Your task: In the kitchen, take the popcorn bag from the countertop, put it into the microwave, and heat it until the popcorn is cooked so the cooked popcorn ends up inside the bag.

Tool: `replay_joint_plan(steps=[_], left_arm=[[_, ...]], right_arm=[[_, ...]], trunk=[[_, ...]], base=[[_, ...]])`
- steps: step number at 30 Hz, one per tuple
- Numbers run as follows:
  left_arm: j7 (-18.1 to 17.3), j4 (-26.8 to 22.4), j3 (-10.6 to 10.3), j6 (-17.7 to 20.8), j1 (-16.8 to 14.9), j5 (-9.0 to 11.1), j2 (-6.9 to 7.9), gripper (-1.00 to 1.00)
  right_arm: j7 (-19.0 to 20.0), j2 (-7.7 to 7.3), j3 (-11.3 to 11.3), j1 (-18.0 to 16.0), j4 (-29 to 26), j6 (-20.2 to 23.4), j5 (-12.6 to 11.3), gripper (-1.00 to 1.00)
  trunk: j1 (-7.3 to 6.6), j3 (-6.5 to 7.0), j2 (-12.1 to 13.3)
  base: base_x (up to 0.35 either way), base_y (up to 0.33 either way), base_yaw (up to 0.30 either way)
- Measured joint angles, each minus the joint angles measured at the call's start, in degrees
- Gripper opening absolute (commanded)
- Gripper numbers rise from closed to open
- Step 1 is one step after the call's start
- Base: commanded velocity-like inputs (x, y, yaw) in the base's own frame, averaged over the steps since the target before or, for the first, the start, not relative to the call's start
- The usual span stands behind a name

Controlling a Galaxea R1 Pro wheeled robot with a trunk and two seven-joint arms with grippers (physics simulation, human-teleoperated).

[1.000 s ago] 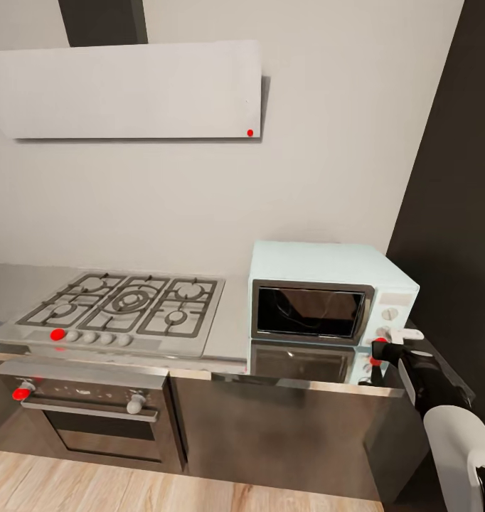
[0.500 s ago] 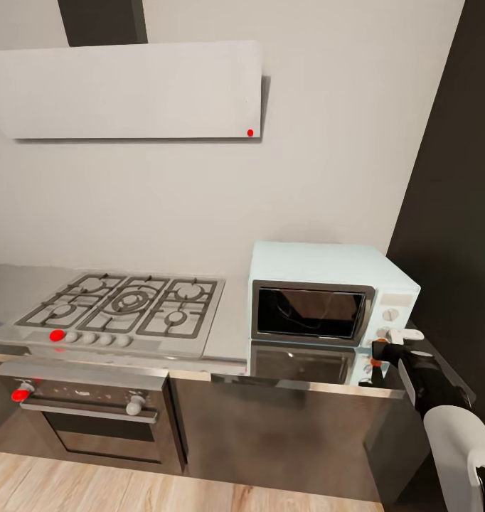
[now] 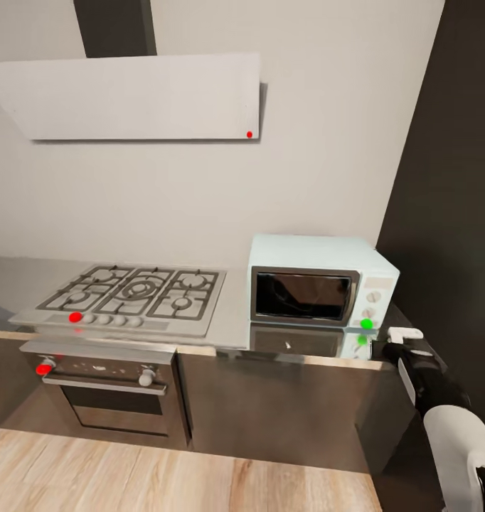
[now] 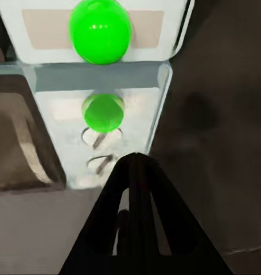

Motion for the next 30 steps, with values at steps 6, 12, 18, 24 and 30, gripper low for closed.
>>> replay_joint_plan(steps=[6,12,18,24,30], left_arm=[[-0.07,0.00,0.00,0.00,0.01,0.00,0.00,1.00],[-0.05,-0.01,0.00,0.00,-0.03,0.00,0.00,1.00],[-0.05,-0.01,0.00,0.00,-0.01,0.00,0.08,1.00],[-0.05,-0.01,0.00,0.00,0.00,0.00,0.09,1.00],[-0.01,0.00,0.04,0.00,0.01,0.08,0.04,1.00]], right_arm=[[0.50,0.72,0.11,0.00,-6.19,4.07,-0.05,-1.00],[0.51,0.92,0.11,0.00,-10.35,17.81,-0.13,-1.00],[0.01,0.73,0.16,1.99,2.46,16.37,0.17,-1.00],[-0.67,0.19,0.27,2.03,31.20,-2.26,9.24,-1.00],[-1.27,0.92,0.26,12.26,37.28,-9.88,9.66,-1.00]], trunk=[[-0.01,0.00,0.00],[0.00,0.00,0.00],[-0.03,-0.01,0.00],[-0.03,-0.02,0.00],[-0.04,-0.02,-0.01]], base=[[-0.322,0.000,0.000],[-0.294,0.000,0.000],[-0.044,0.000,0.000],[0.000,0.000,0.000],[0.000,0.000,0.000]])
